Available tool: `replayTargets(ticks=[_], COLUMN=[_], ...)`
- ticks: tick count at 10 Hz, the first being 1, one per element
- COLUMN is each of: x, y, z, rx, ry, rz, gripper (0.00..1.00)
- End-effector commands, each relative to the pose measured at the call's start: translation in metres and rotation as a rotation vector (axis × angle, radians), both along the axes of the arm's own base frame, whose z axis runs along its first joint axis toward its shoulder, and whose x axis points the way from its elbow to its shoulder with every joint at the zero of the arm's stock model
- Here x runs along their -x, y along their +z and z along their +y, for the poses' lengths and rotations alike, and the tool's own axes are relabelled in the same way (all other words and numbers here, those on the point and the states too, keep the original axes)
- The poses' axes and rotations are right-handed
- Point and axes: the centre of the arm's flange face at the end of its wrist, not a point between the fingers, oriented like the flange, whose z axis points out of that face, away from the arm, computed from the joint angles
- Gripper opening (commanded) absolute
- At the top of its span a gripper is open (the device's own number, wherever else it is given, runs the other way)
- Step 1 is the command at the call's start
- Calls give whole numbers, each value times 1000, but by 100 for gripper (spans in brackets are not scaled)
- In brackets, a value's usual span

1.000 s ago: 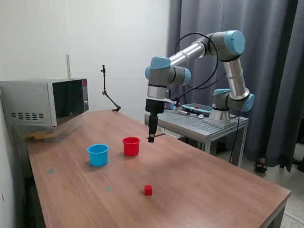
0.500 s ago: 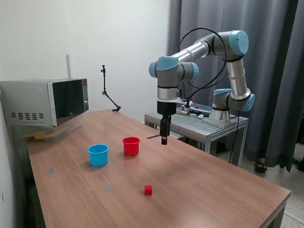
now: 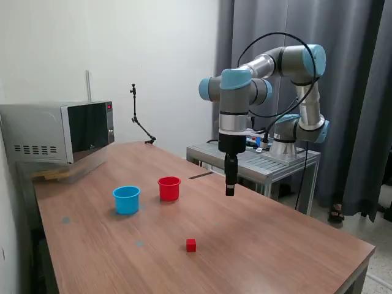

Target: Place red objects in the red bin, and blue objects in the blue bin.

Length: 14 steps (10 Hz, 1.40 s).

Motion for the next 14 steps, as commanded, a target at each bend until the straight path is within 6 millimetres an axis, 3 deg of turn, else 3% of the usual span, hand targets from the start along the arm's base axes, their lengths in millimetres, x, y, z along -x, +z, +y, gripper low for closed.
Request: replayTargets(ticks=[1, 6, 8, 14], x=[23, 47, 45, 53], y=[-23, -95, -103, -106], z=[-20, -23, -20, -1], rx=[6, 3, 4, 4], ry=[13, 77, 185, 243], rz=[13, 18, 9, 54], gripper=[100, 100, 100, 100])
